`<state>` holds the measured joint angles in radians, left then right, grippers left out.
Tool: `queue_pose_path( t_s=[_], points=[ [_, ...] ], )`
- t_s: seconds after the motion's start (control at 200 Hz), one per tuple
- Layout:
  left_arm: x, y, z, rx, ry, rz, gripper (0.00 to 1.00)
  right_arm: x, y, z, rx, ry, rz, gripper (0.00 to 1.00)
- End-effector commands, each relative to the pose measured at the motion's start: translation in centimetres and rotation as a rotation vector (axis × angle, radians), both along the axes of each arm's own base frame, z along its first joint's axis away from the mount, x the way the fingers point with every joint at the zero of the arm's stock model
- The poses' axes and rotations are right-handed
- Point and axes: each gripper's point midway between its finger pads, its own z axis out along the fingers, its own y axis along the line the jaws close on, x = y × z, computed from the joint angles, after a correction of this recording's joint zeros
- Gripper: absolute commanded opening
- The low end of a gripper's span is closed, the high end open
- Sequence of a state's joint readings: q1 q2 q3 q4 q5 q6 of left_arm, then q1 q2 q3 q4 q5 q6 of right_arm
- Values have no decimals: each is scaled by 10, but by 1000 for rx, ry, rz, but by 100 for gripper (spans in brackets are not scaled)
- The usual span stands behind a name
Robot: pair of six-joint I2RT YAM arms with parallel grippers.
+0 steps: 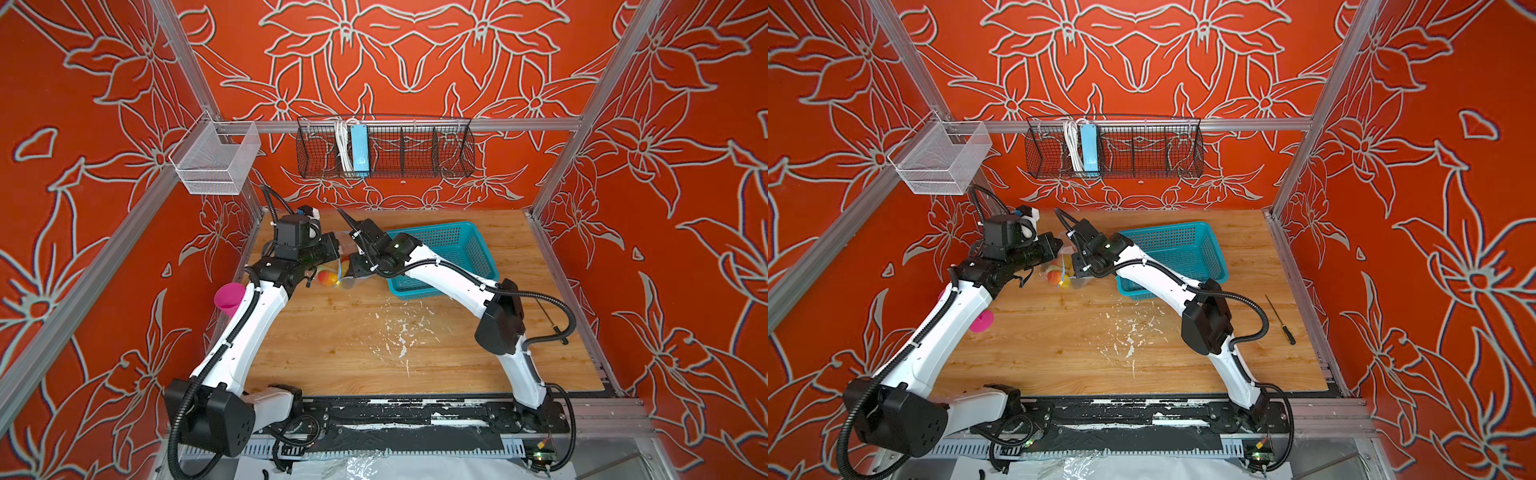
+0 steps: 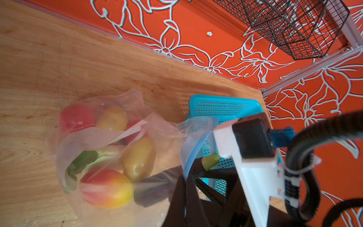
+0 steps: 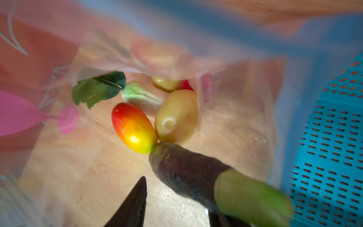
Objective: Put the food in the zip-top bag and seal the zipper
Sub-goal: 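Lower the eggplant into the bag and open the right gripper, then raise the open right gripper out of the bag and swing it back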
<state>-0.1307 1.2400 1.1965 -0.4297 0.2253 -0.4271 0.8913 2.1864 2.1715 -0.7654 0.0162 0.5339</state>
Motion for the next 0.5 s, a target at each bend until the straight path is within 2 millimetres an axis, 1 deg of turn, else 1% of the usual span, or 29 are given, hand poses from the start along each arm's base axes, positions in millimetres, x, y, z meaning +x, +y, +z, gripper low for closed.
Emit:
queue_pose_path(
  t_s=[0.0, 0.095, 0.185, 0.31, 0.37, 0.415, 0.45, 0.495],
  points=[
    [1, -5, 9, -22, -39, -28, 0, 7, 11, 11, 46, -15, 13, 50],
    [2, -8, 9, -31, -41, -43, 0, 8, 21, 13, 80, -12, 36, 50],
    [2, -10, 9, -37, -43, -53, 0, 9, 29, 10, 100, -5, 52, 50],
    [1, -9, 10, -34, -50, -51, 0, 13, 33, 0, 91, 9, 55, 50],
    [1, -9, 9, -31, -48, -47, 0, 13, 32, -2, 89, 16, 56, 49],
    [1, -8, 9, -28, -49, -45, 0, 14, 29, 3, 84, 5, 54, 49],
    [2, -8, 9, -29, -48, -44, 0, 14, 27, 10, 86, -12, 52, 49],
    [2, -8, 8, -29, -45, -45, 0, 13, 23, 24, 102, -37, 55, 49]
  ],
)
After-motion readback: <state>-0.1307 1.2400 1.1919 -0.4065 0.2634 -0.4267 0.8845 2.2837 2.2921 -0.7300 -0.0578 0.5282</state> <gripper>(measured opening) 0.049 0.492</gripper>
